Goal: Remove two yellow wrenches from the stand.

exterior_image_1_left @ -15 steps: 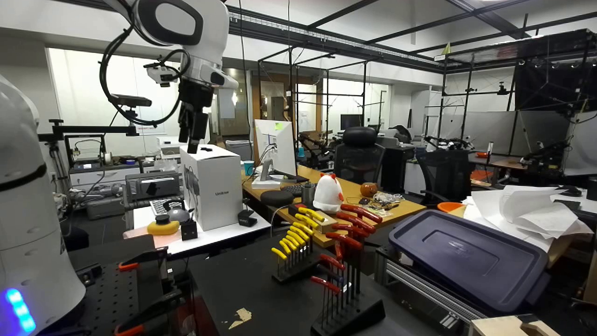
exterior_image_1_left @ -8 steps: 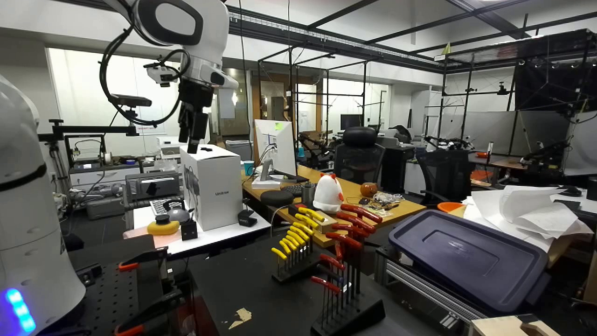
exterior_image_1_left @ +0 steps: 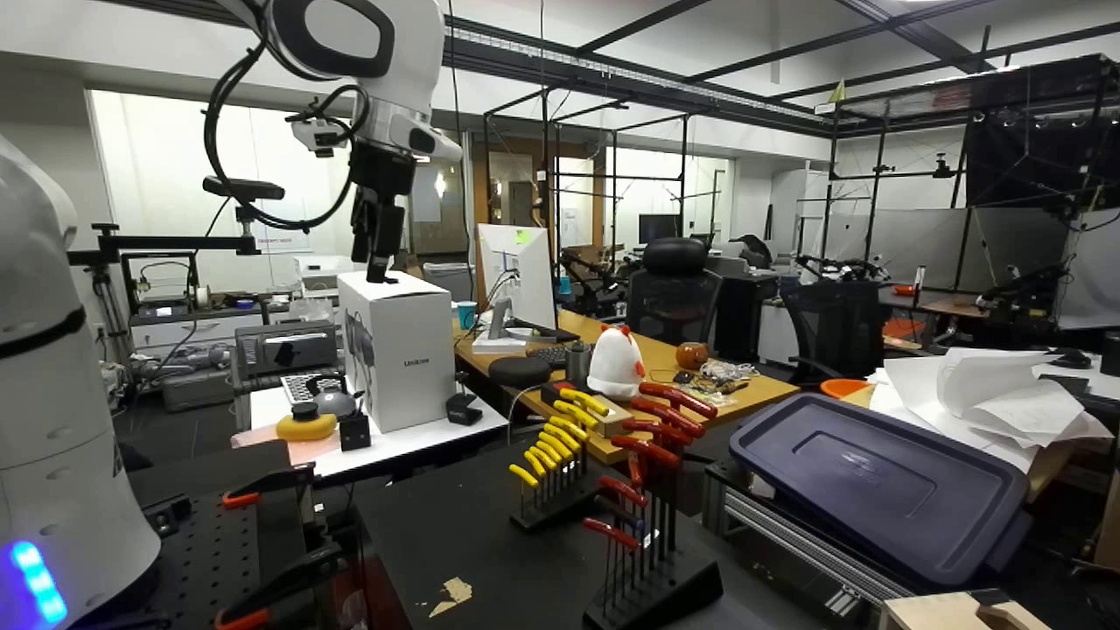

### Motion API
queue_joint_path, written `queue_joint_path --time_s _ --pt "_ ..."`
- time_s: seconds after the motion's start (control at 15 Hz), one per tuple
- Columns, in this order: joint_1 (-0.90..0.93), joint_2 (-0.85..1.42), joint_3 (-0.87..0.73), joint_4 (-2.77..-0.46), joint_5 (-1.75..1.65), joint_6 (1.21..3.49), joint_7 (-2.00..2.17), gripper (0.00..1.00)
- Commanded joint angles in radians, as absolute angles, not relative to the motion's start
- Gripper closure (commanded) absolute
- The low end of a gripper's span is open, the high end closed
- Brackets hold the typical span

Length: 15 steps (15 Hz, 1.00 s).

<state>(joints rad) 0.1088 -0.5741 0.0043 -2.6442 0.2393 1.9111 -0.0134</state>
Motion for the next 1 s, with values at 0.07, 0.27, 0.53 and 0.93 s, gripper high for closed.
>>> queue_joint_path --time_s 0.07,0.27,0.53,0.93 --pt "0.061 -0.470 0.004 -2.539 0.217 1.930 -0.012 0.00" --pt "0.038 -0.375 0.010 -2.479 0.174 1.998 -0.014 0.00" --pt "0.021 -0.242 0.008 -2.405 0.111 2.101 -0.003 0.00" --pt "0.022 -0.060 0.010 -2.328 0.064 2.181 -0.012 0.00"
